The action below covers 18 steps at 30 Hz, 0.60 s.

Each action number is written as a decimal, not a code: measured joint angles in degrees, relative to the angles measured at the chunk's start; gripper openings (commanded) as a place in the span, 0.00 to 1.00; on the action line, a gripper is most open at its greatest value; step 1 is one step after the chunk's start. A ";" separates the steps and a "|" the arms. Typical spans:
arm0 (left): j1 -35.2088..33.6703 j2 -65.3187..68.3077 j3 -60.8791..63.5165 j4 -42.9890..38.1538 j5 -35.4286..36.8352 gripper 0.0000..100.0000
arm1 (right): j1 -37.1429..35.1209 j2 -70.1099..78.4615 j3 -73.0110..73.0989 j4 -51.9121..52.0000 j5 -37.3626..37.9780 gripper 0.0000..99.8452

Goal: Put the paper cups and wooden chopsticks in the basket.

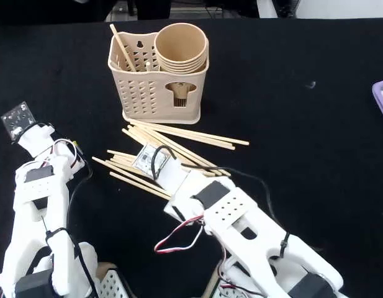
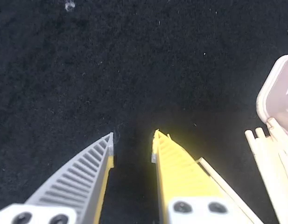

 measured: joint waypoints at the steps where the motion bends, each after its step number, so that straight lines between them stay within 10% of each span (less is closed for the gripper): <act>1: 0.00 0.00 0.00 0.00 0.79 0.14 | -0.18 0.00 0.09 -0.09 0.00 0.09; 18: 0.00 0.00 0.00 0.00 2.55 0.14 | -1.23 20.66 -6.59 -4.40 -0.18 0.09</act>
